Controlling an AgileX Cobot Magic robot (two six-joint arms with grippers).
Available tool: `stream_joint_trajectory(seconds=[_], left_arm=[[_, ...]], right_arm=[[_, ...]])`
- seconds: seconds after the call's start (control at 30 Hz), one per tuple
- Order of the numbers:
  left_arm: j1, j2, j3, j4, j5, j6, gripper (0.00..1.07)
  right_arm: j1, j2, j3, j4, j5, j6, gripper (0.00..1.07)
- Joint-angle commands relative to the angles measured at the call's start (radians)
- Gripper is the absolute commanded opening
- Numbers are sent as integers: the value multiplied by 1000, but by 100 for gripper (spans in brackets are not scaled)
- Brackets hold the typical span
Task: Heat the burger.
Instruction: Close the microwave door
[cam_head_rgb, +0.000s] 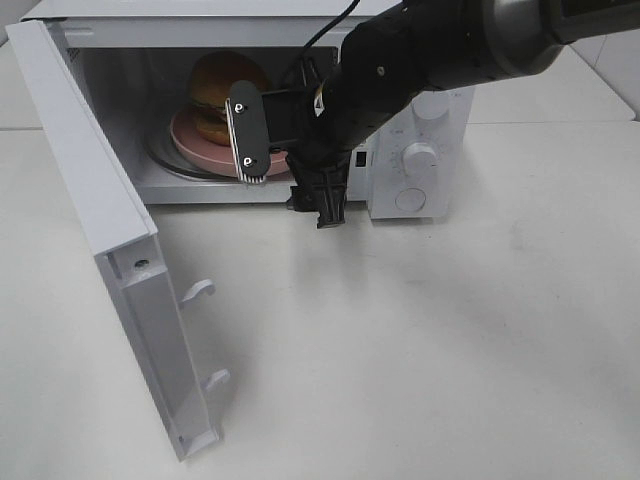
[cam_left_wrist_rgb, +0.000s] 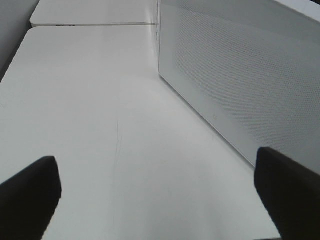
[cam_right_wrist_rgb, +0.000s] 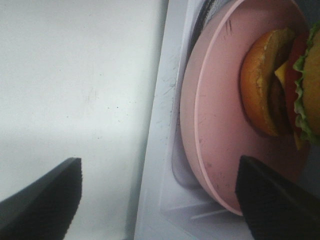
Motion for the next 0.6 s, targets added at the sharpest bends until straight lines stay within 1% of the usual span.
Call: stream_joint_trajectory(seconds=[0.03, 0.07, 0.1, 0.27, 0.37, 0.5, 0.6], left_arm=[[-3, -22, 2, 0, -8, -2, 101], [-3, -22, 2, 0, -8, -2, 101], [-3, -22, 2, 0, -8, -2, 101], [-3, -22, 2, 0, -8, -2, 101], [-3, -22, 2, 0, -8, -2, 101], [-3, -22, 2, 0, -8, -2, 101], [-3, -22, 2, 0, -8, -2, 101]], right_arm=[[1, -50, 45, -13, -2, 50, 85], [1, -50, 45, -13, -2, 50, 85], [1, -76, 72, -26, 0, 71, 85], [1, -129, 121, -29, 5, 90, 84], [1, -184, 174, -30, 8, 128, 83], [1, -222, 209, -42, 13, 158, 83], [1, -270, 257, -52, 55, 198, 82]])
